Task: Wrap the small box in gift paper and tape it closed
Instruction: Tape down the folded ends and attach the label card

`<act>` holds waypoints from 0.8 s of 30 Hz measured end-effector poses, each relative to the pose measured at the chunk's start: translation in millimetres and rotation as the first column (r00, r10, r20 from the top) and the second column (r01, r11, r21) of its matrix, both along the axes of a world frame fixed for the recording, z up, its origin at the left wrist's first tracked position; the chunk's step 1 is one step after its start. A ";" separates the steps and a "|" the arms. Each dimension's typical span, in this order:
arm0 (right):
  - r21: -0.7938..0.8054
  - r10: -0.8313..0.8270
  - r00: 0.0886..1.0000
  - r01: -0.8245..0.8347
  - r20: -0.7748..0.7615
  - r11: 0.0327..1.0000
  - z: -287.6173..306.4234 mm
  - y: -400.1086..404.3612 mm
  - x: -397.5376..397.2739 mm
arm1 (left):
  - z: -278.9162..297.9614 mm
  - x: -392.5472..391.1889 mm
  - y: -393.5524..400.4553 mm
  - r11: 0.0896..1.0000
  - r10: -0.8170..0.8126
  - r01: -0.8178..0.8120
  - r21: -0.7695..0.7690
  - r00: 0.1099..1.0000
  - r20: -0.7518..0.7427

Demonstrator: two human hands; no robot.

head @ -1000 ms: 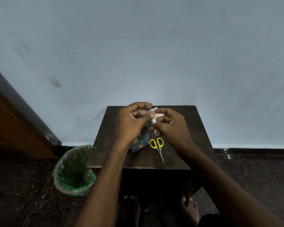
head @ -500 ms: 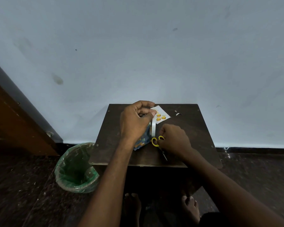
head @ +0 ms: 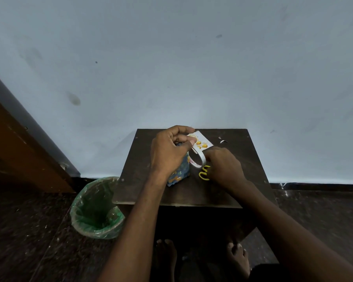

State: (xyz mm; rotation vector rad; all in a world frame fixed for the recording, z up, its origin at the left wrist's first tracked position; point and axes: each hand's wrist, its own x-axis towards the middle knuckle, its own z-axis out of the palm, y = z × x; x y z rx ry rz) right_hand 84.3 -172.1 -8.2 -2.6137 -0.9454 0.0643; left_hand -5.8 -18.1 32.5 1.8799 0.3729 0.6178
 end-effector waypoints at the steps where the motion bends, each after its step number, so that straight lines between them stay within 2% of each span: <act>1: -0.019 -0.011 1.000 0.011 -0.029 1.000 -0.1 1.4 -0.6 | 0.2 -0.3 0.1 1.000 -0.001 0.001 0.002 1.000 -0.003; 4: -0.137 0.070 0.992 -0.085 -0.105 0.987 -4.9 5.0 -2.7 | 0.2 -0.1 1.1 1.000 0.008 -0.008 0.002 1.000 -0.005; 9: -0.150 0.211 0.964 -0.236 -0.161 0.960 -0.4 -1.6 3.7 | 0.5 -1.4 1.2 1.000 0.007 -0.007 0.001 1.000 -0.009; 11: -0.133 0.185 0.966 -0.210 -0.179 0.969 3.7 -5.2 6.6 | 0.7 -2.2 1.5 1.000 0.007 -0.007 0.003 1.000 -0.010; 15: -0.002 0.038 0.993 -0.038 -0.115 0.999 0.9 -3.2 7.8 | 1.2 -3.1 1.9 1.000 0.013 -0.013 0.000 1.000 -0.013; 19: -0.118 0.166 0.984 -0.173 -0.067 0.978 -8.2 2.9 11.3 | 1.6 -2.2 0.5 1.000 0.008 -0.008 0.003 1.000 -0.018; 22: -0.136 0.270 0.954 -0.287 -0.128 0.948 -1.2 -1.7 15.7 | 1.7 -2.2 1.3 1.000 0.012 -0.012 0.009 1.000 -0.015; 24: -0.128 0.252 0.960 -0.267 -0.121 0.955 1.6 -7.5 16.4 | 1.4 -2.3 1.2 1.000 0.012 -0.012 0.008 1.000 -0.014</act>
